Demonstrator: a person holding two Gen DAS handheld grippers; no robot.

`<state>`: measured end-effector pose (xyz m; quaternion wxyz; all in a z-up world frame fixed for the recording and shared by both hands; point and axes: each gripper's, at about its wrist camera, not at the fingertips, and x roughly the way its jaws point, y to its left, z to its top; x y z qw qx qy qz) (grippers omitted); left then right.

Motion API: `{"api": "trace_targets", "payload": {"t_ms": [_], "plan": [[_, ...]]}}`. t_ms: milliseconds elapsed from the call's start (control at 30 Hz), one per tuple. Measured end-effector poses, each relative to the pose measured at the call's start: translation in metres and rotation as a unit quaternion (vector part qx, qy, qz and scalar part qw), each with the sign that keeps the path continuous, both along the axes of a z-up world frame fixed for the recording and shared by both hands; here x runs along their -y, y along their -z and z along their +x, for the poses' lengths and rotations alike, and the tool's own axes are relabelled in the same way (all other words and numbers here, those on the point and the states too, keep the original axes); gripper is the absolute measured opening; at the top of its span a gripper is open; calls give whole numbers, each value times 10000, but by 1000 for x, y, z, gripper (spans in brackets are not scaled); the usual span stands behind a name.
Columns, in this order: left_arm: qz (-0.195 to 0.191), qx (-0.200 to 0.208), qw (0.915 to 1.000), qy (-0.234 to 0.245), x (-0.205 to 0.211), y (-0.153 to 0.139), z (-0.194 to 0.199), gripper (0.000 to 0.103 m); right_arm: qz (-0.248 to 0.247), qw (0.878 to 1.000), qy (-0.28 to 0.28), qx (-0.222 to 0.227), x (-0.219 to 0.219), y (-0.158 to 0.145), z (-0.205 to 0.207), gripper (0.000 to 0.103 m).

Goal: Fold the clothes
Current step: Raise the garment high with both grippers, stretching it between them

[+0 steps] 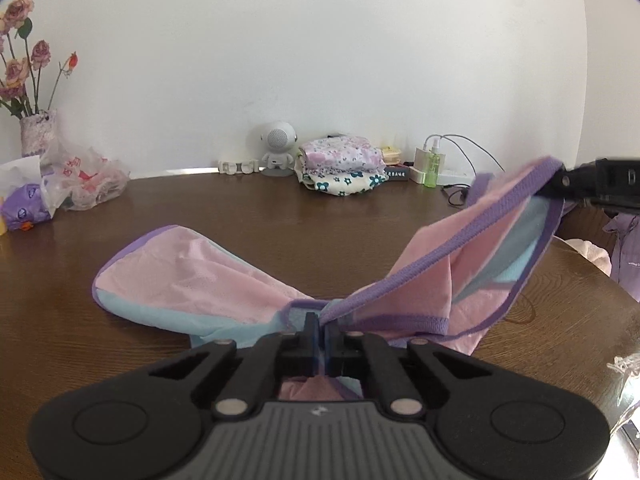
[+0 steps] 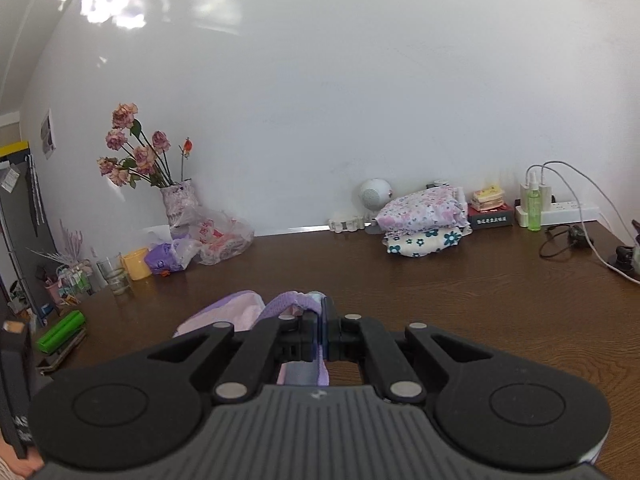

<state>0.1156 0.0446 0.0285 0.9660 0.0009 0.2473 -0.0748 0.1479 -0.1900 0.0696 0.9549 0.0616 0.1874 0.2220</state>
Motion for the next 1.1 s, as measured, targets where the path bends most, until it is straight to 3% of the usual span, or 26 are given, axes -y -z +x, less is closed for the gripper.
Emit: {"api": "trace_targets", "payload": {"t_ms": [233,467,700,867,1033,1100], "plan": [[269,741,9963,-353,-3,-25,-21,1,-717,9969,105,-321,-11,43,-2,2],[348,1034,9931,-429,1,-34,-37,1,-1078,9922,40,-622,-26,76,-4,4],[381,832,9943,-555,-4,-24,-38,2,-817,9953,174,-485,-19,65,-7,1],[365,534,9961,-606,-6,-9,-32,3,-285,9987,270,-320,2,40,-7,1],[186,130,9980,-588,-3,9,-26,12,-304,9989,342,60,1,27,-19,1],[103,-1,9985,-532,-3,15,-25,11,-281,9989,354,83,1,27,-20,1]]}}
